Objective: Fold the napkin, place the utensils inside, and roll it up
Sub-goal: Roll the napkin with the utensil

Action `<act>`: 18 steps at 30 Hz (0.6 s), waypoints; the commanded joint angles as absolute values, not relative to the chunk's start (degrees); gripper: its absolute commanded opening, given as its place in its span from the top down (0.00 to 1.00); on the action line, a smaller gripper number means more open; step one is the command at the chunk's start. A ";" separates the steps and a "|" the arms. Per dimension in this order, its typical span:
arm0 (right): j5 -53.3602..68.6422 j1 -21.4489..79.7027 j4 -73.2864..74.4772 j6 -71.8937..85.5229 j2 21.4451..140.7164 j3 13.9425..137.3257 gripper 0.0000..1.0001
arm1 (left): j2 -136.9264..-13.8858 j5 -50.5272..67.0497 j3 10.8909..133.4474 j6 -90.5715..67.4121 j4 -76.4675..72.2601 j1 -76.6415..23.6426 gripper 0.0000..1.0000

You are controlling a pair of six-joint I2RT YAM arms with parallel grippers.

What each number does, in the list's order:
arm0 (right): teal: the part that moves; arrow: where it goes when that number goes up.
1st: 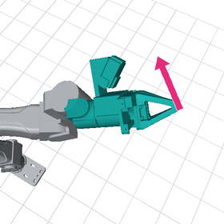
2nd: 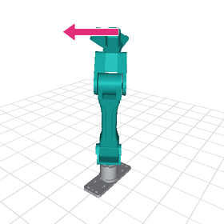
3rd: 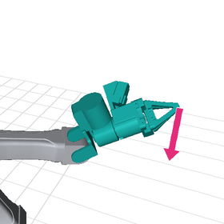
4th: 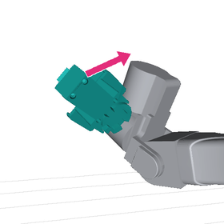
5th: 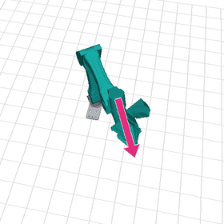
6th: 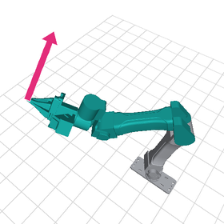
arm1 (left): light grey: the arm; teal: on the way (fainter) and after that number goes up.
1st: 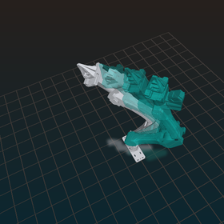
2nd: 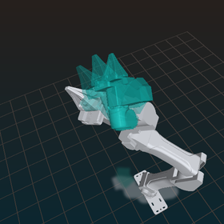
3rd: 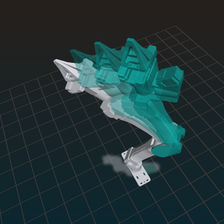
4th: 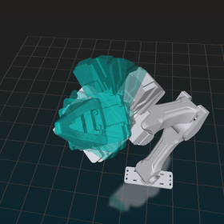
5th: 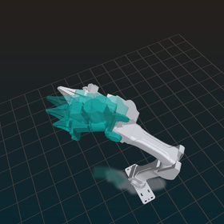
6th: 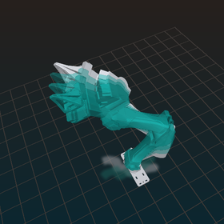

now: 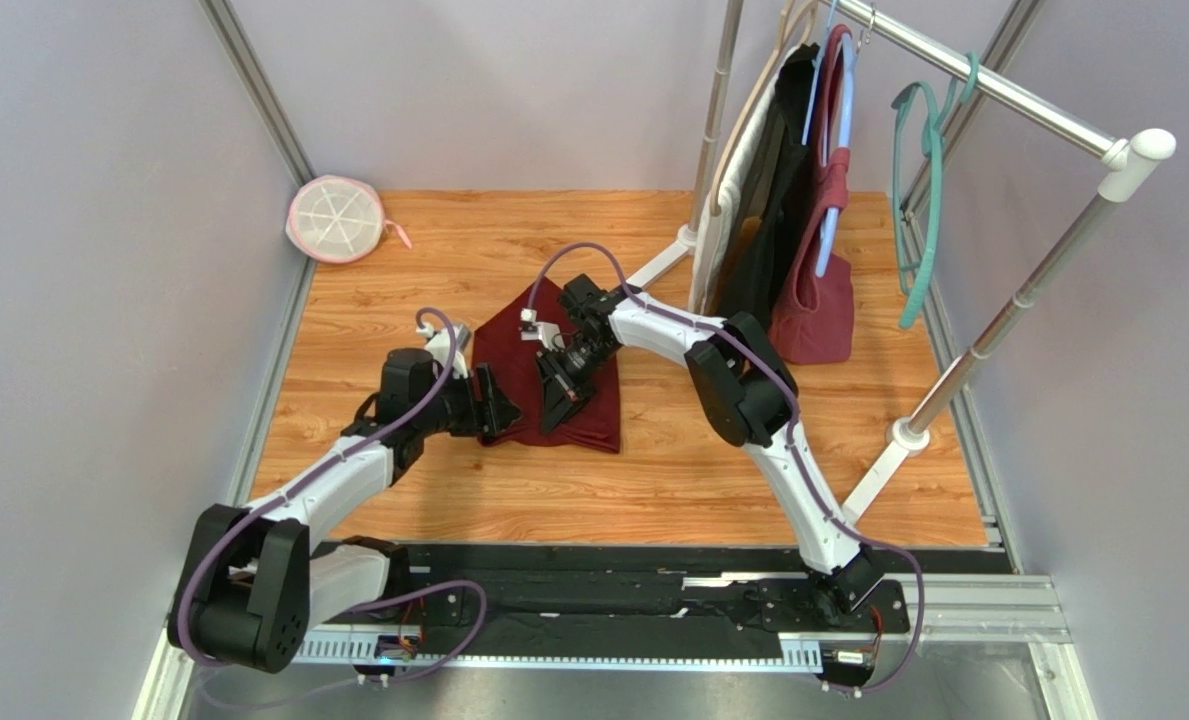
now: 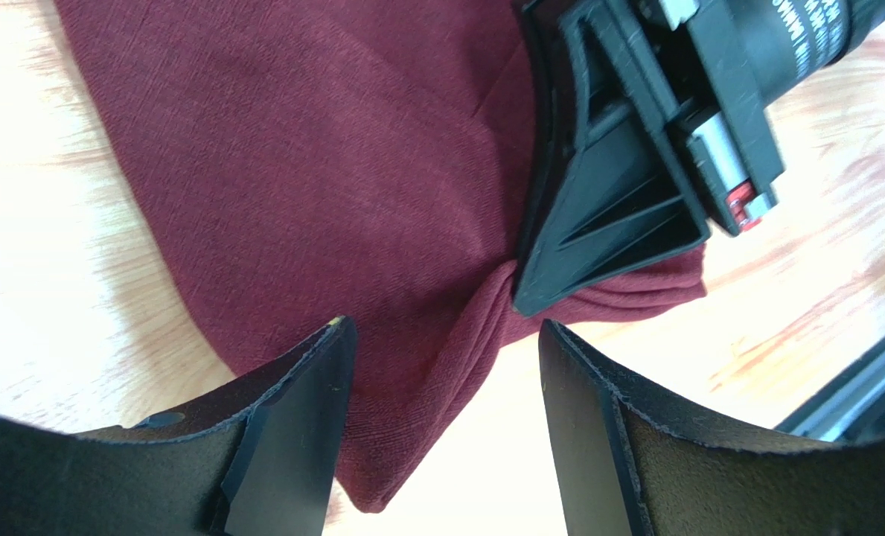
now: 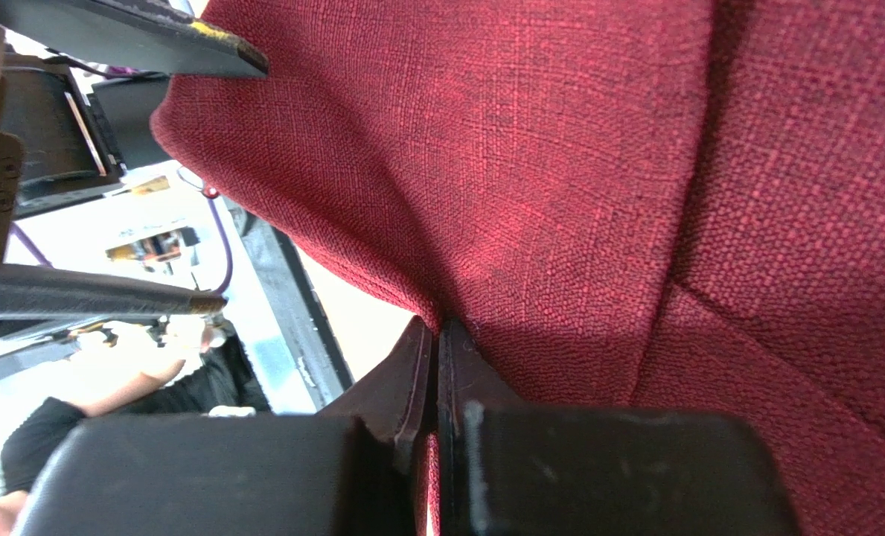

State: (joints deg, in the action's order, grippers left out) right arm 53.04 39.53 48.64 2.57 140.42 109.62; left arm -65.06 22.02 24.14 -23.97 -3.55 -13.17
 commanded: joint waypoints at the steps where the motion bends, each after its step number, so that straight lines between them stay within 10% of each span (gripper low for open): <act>1: 50.36 37.97 49.48 2.81 143.35 111.88 1.00 | -65.92 20.74 26.63 -21.53 -4.39 -13.45 0.30; 18: 50.80 36.83 49.66 5.10 145.81 114.43 1.00 | -64.67 -0.44 33.48 -35.67 16.32 -16.70 0.24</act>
